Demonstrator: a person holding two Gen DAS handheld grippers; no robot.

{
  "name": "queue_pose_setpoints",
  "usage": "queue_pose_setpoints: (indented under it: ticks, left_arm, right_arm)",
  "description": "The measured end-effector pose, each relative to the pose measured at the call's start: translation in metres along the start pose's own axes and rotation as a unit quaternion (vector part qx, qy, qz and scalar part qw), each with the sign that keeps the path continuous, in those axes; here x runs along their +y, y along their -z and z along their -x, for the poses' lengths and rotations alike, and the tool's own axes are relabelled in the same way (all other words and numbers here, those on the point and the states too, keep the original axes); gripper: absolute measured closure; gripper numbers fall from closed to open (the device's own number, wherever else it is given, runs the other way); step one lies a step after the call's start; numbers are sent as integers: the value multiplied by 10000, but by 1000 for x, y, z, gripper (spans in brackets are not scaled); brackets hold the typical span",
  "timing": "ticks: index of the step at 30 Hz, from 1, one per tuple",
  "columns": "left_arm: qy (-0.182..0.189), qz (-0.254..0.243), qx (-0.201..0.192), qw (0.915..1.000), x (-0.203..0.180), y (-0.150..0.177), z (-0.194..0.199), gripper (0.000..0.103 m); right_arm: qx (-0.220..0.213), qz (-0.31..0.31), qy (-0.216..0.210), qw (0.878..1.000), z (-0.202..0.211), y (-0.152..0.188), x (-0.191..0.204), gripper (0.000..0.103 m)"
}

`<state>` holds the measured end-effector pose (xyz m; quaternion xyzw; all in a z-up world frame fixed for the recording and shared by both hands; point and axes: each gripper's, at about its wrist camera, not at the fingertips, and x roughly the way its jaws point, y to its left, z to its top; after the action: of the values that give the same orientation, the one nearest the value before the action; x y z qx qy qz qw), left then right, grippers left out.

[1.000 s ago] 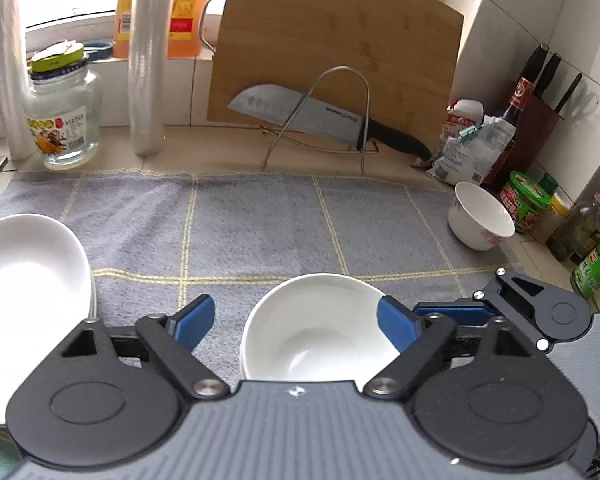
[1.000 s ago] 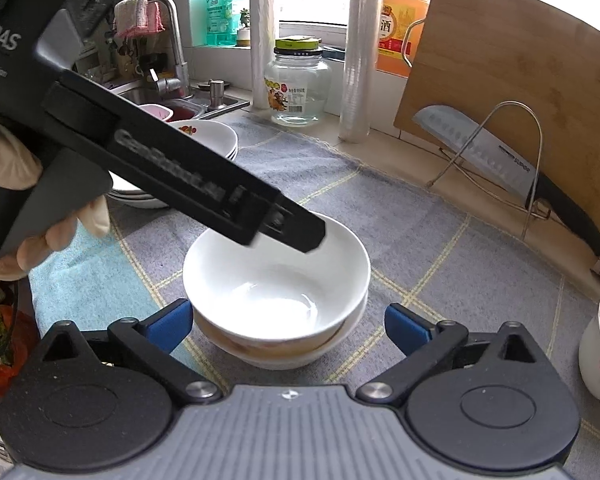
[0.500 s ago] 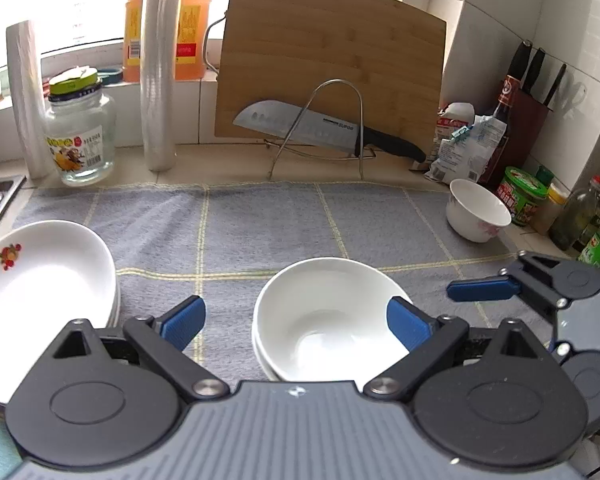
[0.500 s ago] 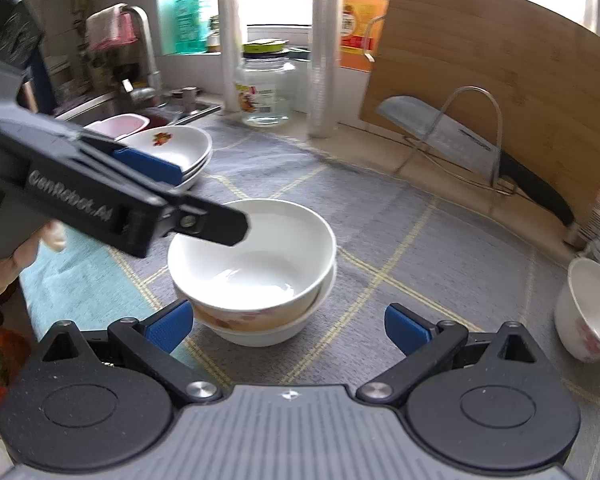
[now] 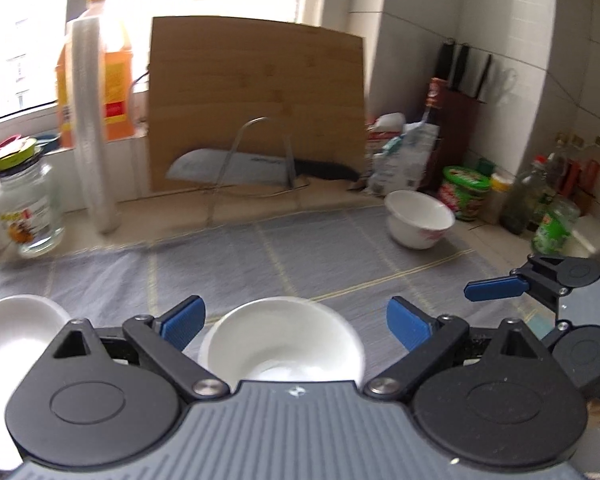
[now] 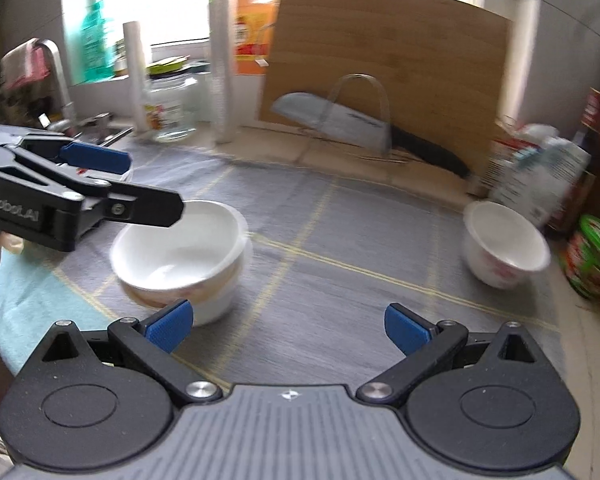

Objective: Organize plates and bowls
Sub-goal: 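Move the right gripper toward the last white bowl by the cutting board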

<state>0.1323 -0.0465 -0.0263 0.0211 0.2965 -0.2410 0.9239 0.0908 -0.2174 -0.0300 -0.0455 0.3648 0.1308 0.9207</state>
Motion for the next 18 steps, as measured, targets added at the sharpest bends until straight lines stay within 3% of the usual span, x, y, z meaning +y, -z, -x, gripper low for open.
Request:
queue_pose_setpoints:
  ticks: [8, 18]
  left_arm:
    - [228, -123, -177, 9995, -65, -20, -31, 6]
    - [29, -12, -64, 10000, -136, -26, -118, 6]
  right_arm:
    - [15, -467, 477, 9978, 4, 6, -98, 0]
    - [174, -553, 697, 9959, -21, -4, -211, 0]
